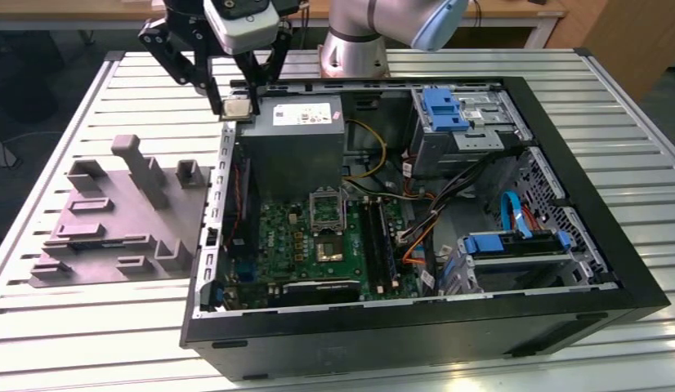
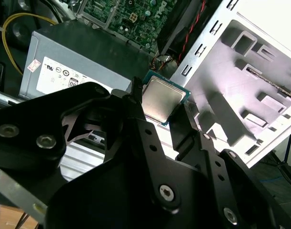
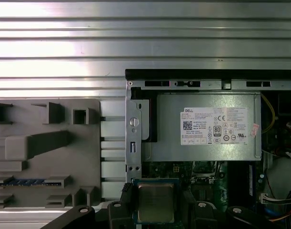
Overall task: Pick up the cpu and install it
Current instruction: 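Pick up the cpu and move it towards the insertion slot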
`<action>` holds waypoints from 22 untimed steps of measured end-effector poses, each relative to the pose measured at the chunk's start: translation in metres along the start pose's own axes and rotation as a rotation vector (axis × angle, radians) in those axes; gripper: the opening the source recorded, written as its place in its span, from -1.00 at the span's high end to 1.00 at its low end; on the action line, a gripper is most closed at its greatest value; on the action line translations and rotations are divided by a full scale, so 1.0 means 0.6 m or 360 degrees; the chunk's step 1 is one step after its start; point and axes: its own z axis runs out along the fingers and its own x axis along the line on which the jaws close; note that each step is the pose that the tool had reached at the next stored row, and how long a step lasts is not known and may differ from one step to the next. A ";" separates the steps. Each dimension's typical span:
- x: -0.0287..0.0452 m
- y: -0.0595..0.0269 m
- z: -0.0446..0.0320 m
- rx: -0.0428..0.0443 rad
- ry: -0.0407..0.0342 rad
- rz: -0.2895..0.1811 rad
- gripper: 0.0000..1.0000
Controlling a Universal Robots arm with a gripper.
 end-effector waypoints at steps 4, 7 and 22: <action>-0.007 0.000 0.001 0.0000 0.0000 0.0000 0.06; -0.012 0.000 0.002 0.0000 0.0000 0.0000 0.06; -0.033 -0.008 0.003 0.0000 0.0000 0.0002 0.06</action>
